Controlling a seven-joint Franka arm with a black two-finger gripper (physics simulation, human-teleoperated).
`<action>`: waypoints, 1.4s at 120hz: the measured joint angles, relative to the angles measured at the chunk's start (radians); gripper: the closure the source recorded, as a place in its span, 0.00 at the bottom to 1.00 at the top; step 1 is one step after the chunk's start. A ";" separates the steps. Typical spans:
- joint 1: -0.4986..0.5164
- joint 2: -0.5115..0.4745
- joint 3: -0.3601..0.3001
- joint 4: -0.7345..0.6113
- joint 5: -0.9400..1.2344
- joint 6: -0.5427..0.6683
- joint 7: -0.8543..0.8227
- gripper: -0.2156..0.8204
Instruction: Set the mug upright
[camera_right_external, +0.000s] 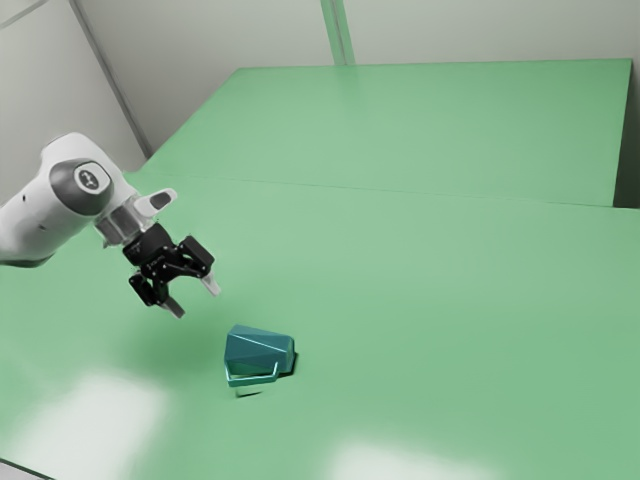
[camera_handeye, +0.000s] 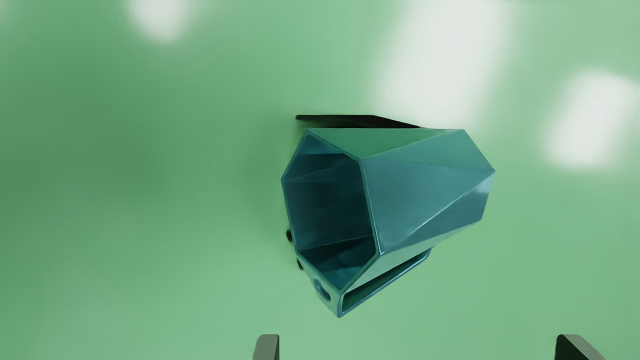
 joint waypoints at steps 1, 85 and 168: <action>0.004 -0.001 0.002 -0.012 -0.014 0.007 0.007 0.21; 0.070 0.001 0.062 -0.382 -0.770 0.209 0.663 0.21; -0.026 0.018 0.022 -0.404 -0.973 0.237 0.920 0.27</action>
